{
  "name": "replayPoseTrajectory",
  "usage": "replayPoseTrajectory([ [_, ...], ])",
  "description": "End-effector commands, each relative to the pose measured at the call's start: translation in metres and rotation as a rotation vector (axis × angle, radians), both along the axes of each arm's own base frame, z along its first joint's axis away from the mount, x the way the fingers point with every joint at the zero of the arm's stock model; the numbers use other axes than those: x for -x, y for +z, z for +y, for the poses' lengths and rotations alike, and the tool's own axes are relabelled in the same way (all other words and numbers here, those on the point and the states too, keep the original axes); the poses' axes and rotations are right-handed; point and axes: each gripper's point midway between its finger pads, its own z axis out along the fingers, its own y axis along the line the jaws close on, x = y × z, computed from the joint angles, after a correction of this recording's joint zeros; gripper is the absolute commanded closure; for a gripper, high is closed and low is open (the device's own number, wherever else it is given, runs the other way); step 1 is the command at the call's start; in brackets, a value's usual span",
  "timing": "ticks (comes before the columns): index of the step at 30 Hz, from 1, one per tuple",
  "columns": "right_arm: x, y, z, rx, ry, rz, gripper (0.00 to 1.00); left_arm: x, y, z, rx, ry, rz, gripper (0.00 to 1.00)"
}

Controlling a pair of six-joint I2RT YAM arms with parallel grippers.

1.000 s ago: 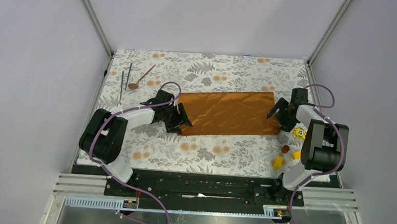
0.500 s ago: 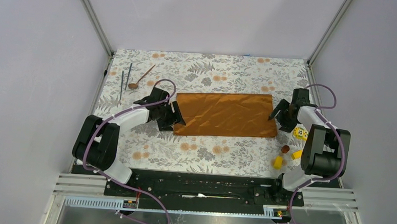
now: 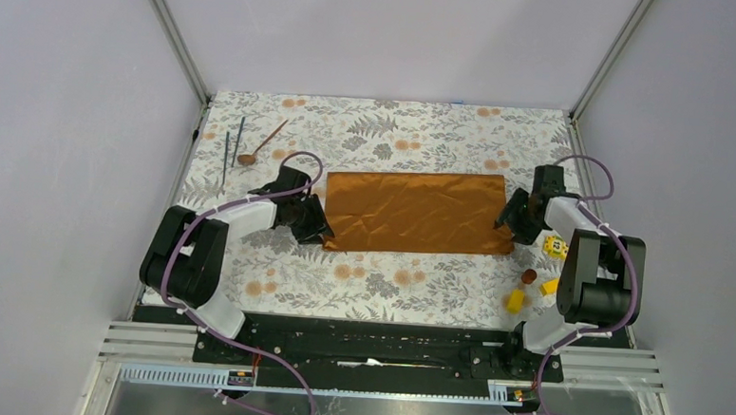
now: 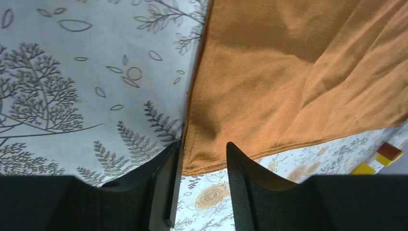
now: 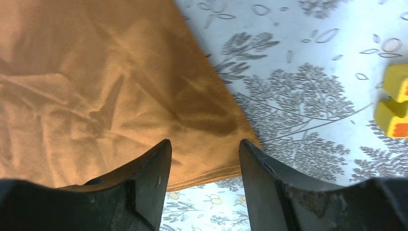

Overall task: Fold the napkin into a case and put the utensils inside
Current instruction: Smooth out the rectangle-folded napkin at the center of the board.

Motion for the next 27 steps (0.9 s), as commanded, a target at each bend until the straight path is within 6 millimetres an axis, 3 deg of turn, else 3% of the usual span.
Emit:
replayPoseTrajectory([
  [1, -0.029, 0.032, 0.007, 0.065, 0.064, -0.101, 0.39, 0.028, -0.041, 0.043, -0.148, 0.072, 0.102, 0.57],
  [4, -0.050, 0.051, 0.027, -0.024, 0.111, -0.183, 0.35, 0.026, -0.031, 0.047, -0.143, 0.080, 0.083, 0.49],
  [8, -0.086, 0.067, 0.055, -0.162, 0.181, -0.276, 0.16, -0.002, 0.016, 0.032, -0.076, 0.052, -0.027, 0.33],
  [12, -0.128, 0.073, 0.070, -0.267, 0.221, -0.357, 0.09, -0.048, 0.080, -0.007, 0.126, -0.009, -0.198, 0.24],
  [15, -0.159, 0.081, 0.082, -0.387, 0.235, -0.447, 0.05, -0.084, 0.120, -0.048, 0.358, -0.067, -0.316, 0.05],
  [16, -0.169, 0.084, 0.087, -0.425, 0.232, -0.484, 0.01, -0.096, 0.124, -0.056, 0.390, -0.061, -0.330, 0.03],
  [20, -0.196, 0.088, 0.099, -0.569, 0.243, -0.539, 0.00, -0.142, 0.133, -0.076, 0.453, -0.046, -0.400, 0.03],
  [23, -0.206, 0.084, 0.102, -0.623, 0.249, -0.553, 0.00, -0.169, 0.121, -0.083, 0.460, -0.039, -0.418, 0.03],
  [27, -0.210, 0.068, 0.100, -0.639, 0.239, -0.532, 0.00, -0.197, 0.092, -0.077, 0.416, -0.003, -0.423, 0.03],
])
